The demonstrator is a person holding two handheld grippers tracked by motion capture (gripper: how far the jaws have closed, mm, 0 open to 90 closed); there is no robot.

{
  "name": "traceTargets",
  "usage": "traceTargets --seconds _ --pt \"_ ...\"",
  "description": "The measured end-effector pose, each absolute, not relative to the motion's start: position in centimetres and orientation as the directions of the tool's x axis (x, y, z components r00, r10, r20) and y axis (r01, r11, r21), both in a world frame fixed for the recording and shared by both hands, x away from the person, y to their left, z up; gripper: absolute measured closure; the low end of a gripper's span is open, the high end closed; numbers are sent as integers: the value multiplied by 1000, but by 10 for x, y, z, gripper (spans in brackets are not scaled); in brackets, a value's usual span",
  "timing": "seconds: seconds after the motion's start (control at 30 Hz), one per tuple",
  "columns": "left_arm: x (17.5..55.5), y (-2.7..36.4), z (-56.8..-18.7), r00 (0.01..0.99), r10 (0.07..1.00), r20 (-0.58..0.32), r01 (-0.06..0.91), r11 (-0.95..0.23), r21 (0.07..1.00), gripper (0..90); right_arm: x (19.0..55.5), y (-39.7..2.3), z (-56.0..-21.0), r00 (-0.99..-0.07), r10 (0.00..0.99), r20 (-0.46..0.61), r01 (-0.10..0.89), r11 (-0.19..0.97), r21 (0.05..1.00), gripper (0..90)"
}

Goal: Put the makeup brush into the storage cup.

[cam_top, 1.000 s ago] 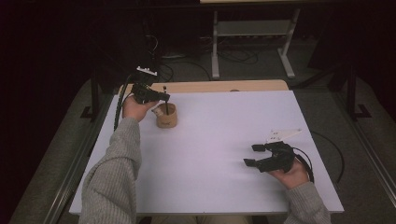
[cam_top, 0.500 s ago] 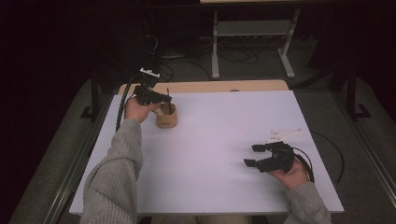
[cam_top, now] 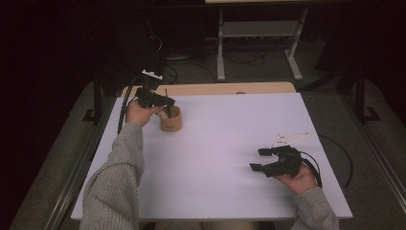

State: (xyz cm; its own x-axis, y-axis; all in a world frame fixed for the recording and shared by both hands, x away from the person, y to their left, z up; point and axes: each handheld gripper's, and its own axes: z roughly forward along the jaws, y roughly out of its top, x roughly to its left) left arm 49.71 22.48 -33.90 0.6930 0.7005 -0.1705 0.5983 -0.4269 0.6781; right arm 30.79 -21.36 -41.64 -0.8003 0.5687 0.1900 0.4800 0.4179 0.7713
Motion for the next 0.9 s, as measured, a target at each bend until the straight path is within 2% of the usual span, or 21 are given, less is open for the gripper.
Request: traceTargets --seconds 0.3,0.53,0.9 --pt "485 225 -330 701 693 -169 582 -418 697 691 307 -213 -416 -795 579 181 479 415 774 278" --pt "474 227 -329 702 692 -166 576 -415 704 613 306 -214 -415 -789 587 184 483 406 776 277" --pt "462 226 -324 719 678 -152 557 -431 711 559 307 -216 -415 -785 593 182 484 402 777 277"
